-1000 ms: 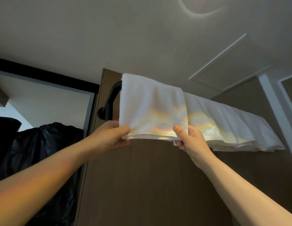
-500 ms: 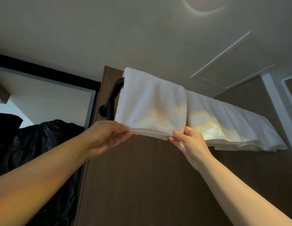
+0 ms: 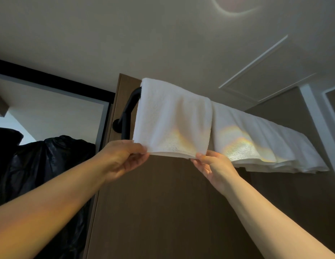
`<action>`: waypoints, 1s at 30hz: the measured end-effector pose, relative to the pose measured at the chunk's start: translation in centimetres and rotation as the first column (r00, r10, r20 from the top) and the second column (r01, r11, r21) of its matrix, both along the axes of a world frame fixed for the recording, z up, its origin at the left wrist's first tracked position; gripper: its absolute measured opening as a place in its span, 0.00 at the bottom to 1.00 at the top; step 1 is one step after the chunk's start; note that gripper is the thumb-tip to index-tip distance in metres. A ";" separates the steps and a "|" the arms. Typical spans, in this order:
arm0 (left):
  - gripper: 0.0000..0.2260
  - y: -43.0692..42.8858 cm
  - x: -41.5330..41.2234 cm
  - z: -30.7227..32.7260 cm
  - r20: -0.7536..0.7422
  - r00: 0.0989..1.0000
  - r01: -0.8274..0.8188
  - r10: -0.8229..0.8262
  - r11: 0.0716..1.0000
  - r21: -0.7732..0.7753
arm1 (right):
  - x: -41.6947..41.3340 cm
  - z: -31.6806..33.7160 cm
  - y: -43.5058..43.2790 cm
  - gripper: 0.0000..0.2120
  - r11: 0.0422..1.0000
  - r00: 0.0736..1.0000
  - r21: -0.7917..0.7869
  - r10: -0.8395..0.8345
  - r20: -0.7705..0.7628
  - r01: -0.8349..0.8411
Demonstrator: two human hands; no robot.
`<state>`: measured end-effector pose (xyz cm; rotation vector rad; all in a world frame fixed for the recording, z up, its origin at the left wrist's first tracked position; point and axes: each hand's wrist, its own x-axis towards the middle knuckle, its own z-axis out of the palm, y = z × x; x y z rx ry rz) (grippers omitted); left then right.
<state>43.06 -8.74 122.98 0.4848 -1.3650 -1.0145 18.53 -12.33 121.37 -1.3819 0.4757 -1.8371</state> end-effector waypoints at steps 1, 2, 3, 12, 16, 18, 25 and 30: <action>0.16 0.0 0.2 0.0 0.047 0.999 -0.012 0.013 1.000 -0.020 | 0.1 0.2 -0.1 0.11 1.000 0.999 0.014 -0.011 -0.032 0.011; 0.13 0.0 0.4 0.0 0.087 0.996 -0.024 0.027 0.999 -0.042 | 0.2 0.4 -0.3 0.19 0.999 0.998 0.032 -0.013 -0.058 0.014; 0.12 -0.1 0.6 0.0 0.114 0.992 -0.038 0.045 0.997 -0.061 | 0.3 0.5 -0.6 0.25 0.998 0.996 0.051 -0.021 -0.086 0.025; 0.10 -0.6 1.2 0.1 0.178 0.970 -0.138 0.166 0.978 -0.160 | 0.4 0.4 -1.5 0.18 0.986 0.978 0.035 0.167 -0.127 -0.164; 0.17 -0.8 1.4 0.1 0.167 0.956 -0.213 0.242 0.962 -0.173 | 0.2 -0.4 -1.3 0.16 0.964 0.965 -0.074 0.253 -0.063 -0.257; 0.19 -0.7 1.5 0.1 0.180 0.942 -0.251 0.283 0.951 -0.182 | 0.0 -0.9 -1.3 0.17 0.968 0.973 -0.105 0.225 -0.053 -0.230; 0.07 -0.3 0.8 -0.4 0.269 0.897 -0.288 0.350 0.926 -0.245 | 0.4 -1.7 -0.8 0.12 0.995 0.998 -0.086 0.061 0.019 -0.059; 0.08 0.4 0.1 0.1 0.277 0.883 -0.328 0.379 0.920 -0.213 | -0.1 -4.6 1.2 0.11 0.869 0.844 -0.105 -0.496 -0.206 0.484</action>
